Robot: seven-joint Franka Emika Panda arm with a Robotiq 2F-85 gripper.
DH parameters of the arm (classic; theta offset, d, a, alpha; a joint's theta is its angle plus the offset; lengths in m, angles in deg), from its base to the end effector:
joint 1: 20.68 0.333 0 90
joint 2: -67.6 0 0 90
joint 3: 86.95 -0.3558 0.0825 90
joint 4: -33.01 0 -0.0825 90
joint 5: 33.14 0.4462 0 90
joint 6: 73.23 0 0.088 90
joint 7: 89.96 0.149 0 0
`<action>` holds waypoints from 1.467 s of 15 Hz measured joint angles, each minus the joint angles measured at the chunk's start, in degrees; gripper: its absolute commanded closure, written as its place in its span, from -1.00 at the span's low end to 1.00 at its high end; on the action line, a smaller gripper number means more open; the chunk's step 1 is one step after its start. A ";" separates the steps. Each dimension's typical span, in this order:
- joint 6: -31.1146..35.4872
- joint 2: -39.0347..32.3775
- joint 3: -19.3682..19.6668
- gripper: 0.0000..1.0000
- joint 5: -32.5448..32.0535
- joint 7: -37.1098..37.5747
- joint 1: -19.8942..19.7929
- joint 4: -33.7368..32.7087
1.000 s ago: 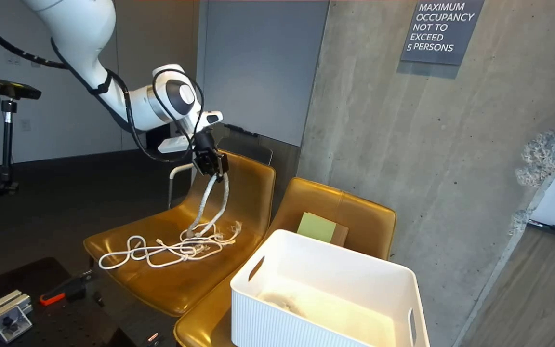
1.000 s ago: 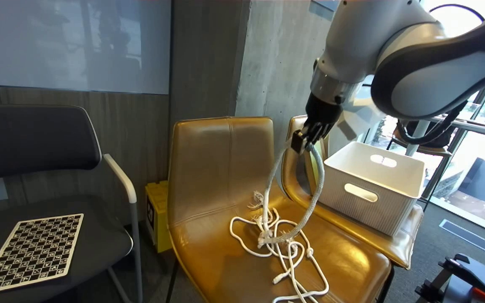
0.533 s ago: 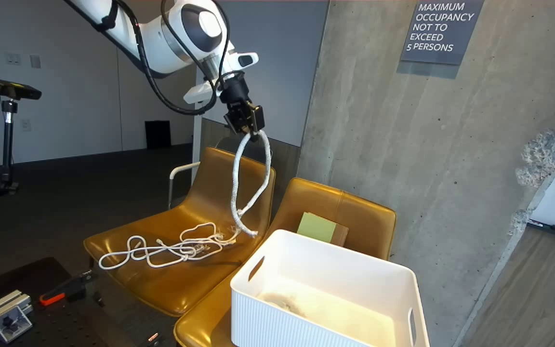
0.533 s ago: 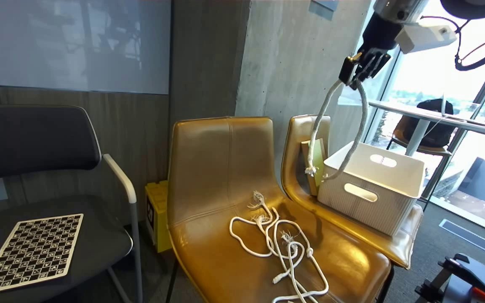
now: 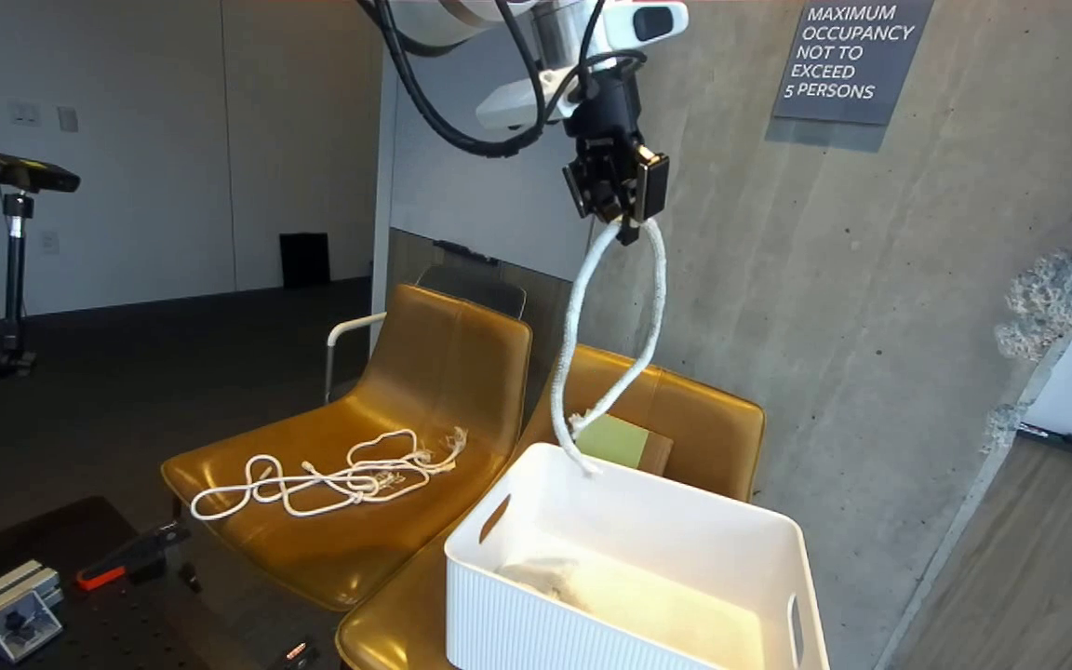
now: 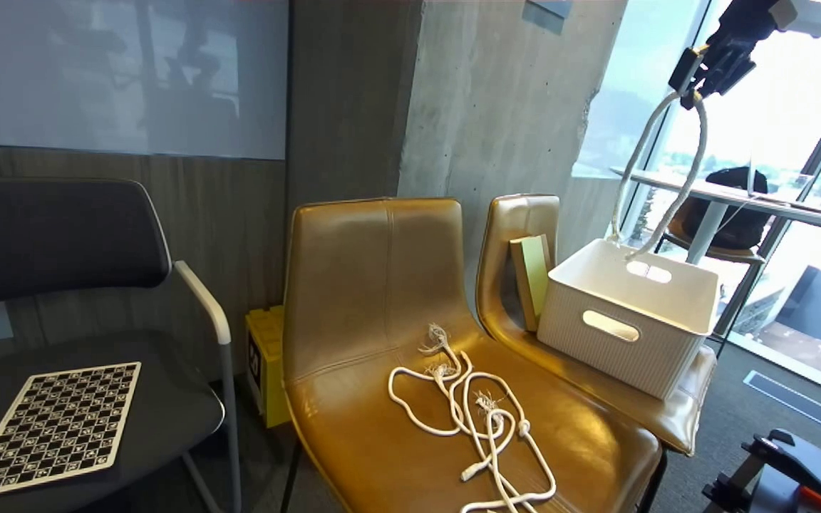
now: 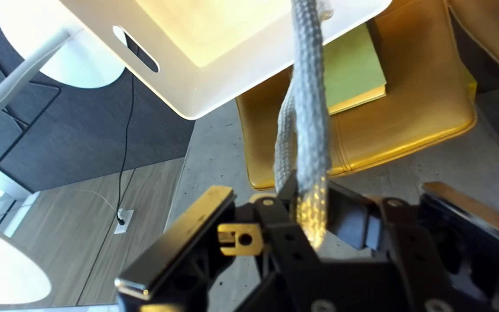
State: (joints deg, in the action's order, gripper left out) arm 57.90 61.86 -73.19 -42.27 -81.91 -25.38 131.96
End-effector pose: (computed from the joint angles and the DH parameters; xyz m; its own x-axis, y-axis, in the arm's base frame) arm 0.6773 -0.2288 0.5540 0.8358 -0.3033 0.4576 -0.3935 -0.9122 0.1141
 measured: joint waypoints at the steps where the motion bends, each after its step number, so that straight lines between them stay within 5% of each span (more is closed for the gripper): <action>1: 0.00 -1.26 -0.01 0.96 2.20 -1.79 -1.62 -0.66; 8: -0.04 -14.36 -0.84 0.96 10.53 -5.73 -6.39 -3.95; 9: -0.04 -16.06 -0.87 0.34 10.74 -5.74 -6.93 -4.73; 10: -0.04 -17.53 -0.86 0.32 10.74 -5.73 -7.49 -5.51; 15: 0.24 -21.98 -0.91 -0.37 10.74 -5.70 -9.20 -6.58; 19: 4.98 -21.58 -3.80 -0.97 10.67 -6.53 -7.64 -0.03; 22: 10.69 -20.91 -7.34 -1.00 10.64 -8.08 -4.29 7.81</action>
State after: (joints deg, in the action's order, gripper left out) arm 68.59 40.96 -80.54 -31.63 -89.99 -29.67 139.77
